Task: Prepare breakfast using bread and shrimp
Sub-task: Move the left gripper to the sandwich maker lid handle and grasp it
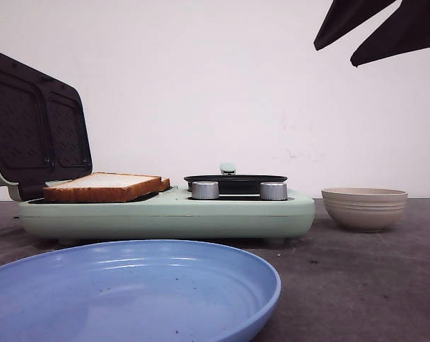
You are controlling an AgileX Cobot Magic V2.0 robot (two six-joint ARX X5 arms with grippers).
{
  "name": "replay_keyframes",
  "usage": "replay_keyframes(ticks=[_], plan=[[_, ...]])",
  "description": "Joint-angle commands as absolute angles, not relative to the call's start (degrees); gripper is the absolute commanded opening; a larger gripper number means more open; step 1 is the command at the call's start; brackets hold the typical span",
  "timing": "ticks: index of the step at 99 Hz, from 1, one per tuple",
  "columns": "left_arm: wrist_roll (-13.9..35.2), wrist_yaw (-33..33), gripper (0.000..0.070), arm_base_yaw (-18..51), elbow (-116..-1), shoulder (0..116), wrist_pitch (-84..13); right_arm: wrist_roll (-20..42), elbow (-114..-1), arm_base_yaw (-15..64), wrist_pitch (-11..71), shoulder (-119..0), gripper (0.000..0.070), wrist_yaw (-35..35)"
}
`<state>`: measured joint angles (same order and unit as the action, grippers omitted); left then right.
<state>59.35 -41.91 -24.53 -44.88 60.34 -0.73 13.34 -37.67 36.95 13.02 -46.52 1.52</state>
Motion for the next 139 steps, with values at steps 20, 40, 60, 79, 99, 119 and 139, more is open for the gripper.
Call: replay_keyframes(ticks=[20, 40, 60, 79, 99, 119, 139], plan=[[64.77, -44.23, 0.0431, -24.73, -45.47, 66.17, 7.05, 12.99, -38.02, 37.32, 12.16, -46.70, 0.0318, 1.48], [67.99, -46.41, 0.0430, -24.40, -45.47, 69.89, 12.43, 13.02, -38.02, 37.32, 12.16, -46.70, 0.0318, 1.48], [69.71, -46.54, 0.0429, -22.39, -45.47, 73.54, 16.16, 13.02, -38.02, 37.32, 12.16, -46.70, 0.0318, 1.48], [71.13, -44.97, 0.0429, -20.97, -45.47, 75.16, 19.57, 13.02, -38.02, 37.32, 12.16, -46.70, 0.0318, 1.48], [71.42, -44.12, 0.0404, -20.71, -45.47, 76.29, 21.30, 13.04, -38.02, 37.32, 12.19, -46.70, 0.0318, 1.48], [71.44, -44.14, 0.0347, -19.77, -45.47, 77.67, 22.41, 13.02, -38.02, 37.32, 12.16, -46.72, 0.0318, 1.50], [71.35, -43.90, 0.0205, -19.35, -45.47, 78.76, 23.16, 13.04, -38.02, 37.32, 12.19, -46.72, 0.0318, 1.50]])
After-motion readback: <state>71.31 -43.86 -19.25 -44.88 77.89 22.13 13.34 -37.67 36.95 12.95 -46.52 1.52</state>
